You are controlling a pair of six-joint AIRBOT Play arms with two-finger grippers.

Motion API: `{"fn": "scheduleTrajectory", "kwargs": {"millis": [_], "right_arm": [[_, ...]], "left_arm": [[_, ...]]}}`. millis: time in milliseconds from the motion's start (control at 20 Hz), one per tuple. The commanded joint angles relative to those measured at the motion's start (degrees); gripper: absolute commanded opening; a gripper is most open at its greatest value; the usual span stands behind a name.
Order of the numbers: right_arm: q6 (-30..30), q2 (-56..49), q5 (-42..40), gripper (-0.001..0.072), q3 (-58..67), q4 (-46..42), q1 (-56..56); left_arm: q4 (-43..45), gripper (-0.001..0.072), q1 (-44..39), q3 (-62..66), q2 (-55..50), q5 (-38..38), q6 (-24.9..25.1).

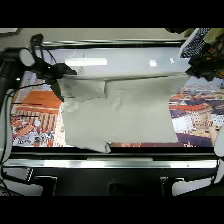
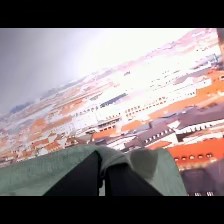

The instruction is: Fold the clothes and pants, and hang the long-sleeved shirts on hangers.

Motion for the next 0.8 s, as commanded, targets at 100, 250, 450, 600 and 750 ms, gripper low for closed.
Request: {"fn": "scheduleTrajectory", "kwargs": {"millis": [100,250,450,600,750], "right_arm": [[-2.69,-10.49,-8.28,0.003,0.07,3.17,0.68],[-5.38,-10.97,-3.89,0.003,0.07,0.17,2.43],[-4.74,-11.1,2.99,0.003,-0.11,-10.1,4.59],[-4.61,-11.65,7.56,0.003,-0.22,-10.84,4.52],[-4.57,-12.35,10.6,0.003,-0.28,-10.82,4.52]], "left_arm": [[-0.87,0.0019,0.07,0.04,-10.4,12.79,0.61],[-0.87,0.0019,0.07,0.02,-10.69,7.21,0.66],[-0.87,0.0019,0.07,0.0,-10.73,-4.5,2.54],[-0.87,0.002,0.04,0.0,-10.75,-10.8,2.56],[-0.9,0.002,0.04,0.0,-10.8,-14.25,2.51]]}}
